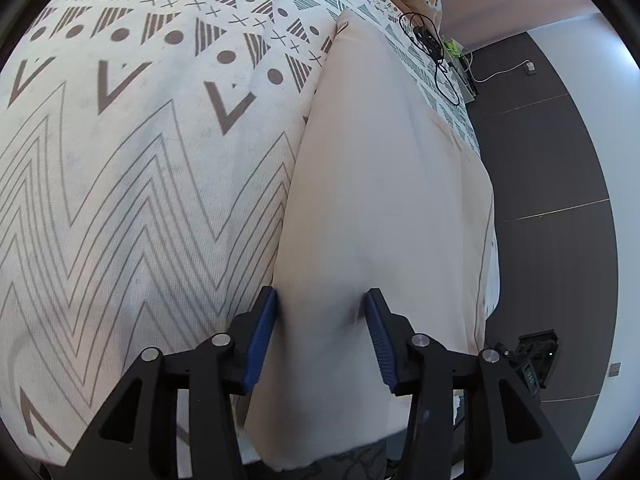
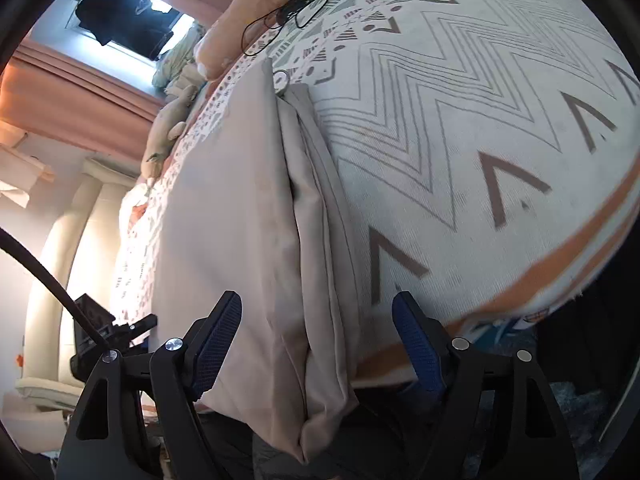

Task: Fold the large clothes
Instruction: 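Grasp the bundle's edge with the left tool while the right tool grasps beside it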

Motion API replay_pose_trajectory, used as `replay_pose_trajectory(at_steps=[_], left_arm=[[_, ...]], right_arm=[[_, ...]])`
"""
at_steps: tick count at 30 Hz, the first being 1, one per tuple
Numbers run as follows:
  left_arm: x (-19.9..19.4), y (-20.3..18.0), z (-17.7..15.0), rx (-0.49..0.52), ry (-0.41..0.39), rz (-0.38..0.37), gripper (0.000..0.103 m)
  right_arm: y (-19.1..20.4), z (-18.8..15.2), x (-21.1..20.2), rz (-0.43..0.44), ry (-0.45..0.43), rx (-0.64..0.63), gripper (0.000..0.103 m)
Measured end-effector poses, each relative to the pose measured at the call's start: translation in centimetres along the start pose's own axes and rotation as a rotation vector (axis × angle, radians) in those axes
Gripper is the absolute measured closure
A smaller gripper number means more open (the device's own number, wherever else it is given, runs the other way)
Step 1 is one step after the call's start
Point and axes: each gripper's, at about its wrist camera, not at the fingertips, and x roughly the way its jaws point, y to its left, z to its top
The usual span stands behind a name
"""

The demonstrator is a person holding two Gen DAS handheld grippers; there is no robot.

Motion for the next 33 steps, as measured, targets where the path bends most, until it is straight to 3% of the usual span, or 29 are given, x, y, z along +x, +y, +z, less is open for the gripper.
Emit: replay_pose_trajectory(at_steps=[7,13,18,22,33], left_arm=[[1.4,-0.6,3.2,0.007,0.010,0.020,0.055],[2.7,-1.1,6.5,0.006,0.003,0.030,0.055],[3.8,-1.7,8.8,0.011,-0.006,0.038,0.055],[4.5,-2.0,10.6,0.011,-0.012,0.042,0.055],[6.0,-3.1,14.6,0.030,-0.031,0.072,0.055]], right_arm=[[-0.6,5.7,4.2,0.042,0.090,-0.037,0.027],[-0.1,10.0,6.5,0.043,0.099,-0.082,0.027],[0.1,11.8,9.0,0.056,0.119,-0.084,0.027],[0.5,13.2,12.5,0.062,0.168,-0.061,0.040],[1.7,16.2,15.3,0.048,0.192,-0.060,0.041]])
